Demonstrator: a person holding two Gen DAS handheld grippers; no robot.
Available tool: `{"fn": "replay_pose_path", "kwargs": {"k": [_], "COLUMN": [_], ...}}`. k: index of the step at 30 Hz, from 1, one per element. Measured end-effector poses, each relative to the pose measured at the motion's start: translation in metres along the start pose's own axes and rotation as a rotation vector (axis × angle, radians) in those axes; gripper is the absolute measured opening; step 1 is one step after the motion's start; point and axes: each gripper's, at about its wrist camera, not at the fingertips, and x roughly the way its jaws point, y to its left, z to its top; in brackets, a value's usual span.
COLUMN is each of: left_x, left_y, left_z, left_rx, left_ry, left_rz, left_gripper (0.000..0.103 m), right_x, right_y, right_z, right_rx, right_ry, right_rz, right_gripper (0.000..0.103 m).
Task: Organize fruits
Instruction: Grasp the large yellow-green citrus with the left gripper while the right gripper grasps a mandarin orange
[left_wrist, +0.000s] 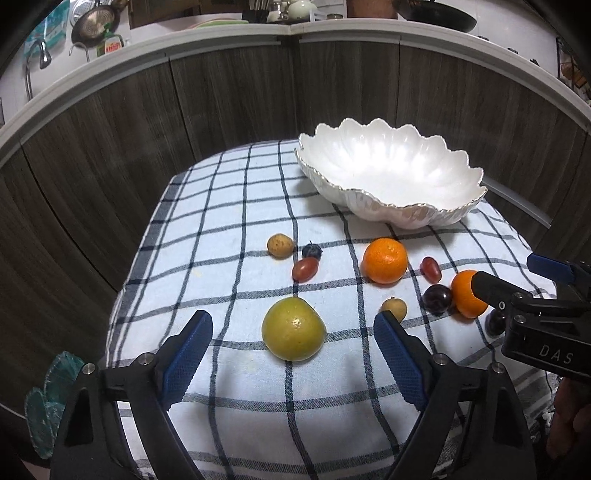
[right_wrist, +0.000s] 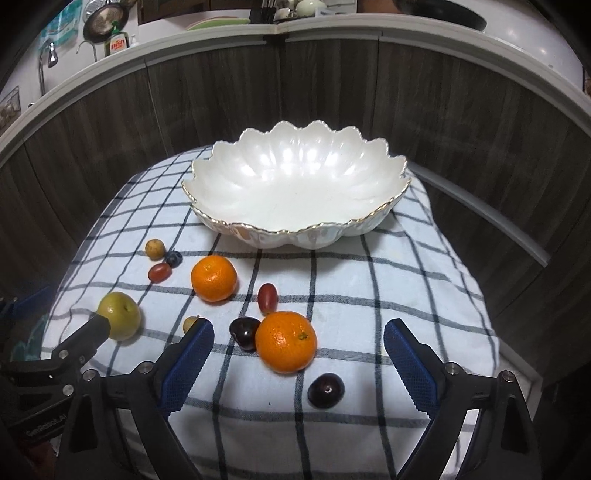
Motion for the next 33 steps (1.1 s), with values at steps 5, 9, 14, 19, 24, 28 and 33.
{"fn": "replay_pose_path", "kwargs": {"k": [5,9,14,19,24,28,33], "left_x": [0.012,0.019,0.026,0.033,0.042,0.048,0.049], "left_y": [-0.001,-0.002,0.000,0.000,0.000,0.000,-0.001], "left_z": [-0.002,-0.002,-0.003,-0.004,-0.005,-0.006,-0.007], "left_rx": [-0.002,0.000,-0.007,-0.003,-0.008,-0.012,-0.011], "left_ry": [0.020,0.032,0.039,0.058,0.081,0.093,0.096], "left_rz": [-0.009,-0.010,-0.007,-0.011,-0.020,-0.032,-0.042], "left_gripper": [0.086,0.082,0.075,0.073,0.069,0.063,0.056], "right_x": [0.012,0.020,0.027,0.034,0.043,0.045,0.047], "right_y": [-0.001,-0.001,-0.001,-0.001,-0.002,-0.003,-0.005], "right_z": [-0.001,-0.003,-0.004,-0.005,-0.006,-0.006,-0.007], "right_rx": [-0.007,-0.003,-0.003,0.002,0.004,0.010,0.034], "right_ry": [0.020,0.046,0.061,0.077,0.099,0.089,0.094], "right_rz": [0.010,0.022,0.022,0.024,0.029,0.037,0.087], "right_gripper": [0.080,0.079,0.079,0.079,0.072,0.072,0.061]}}
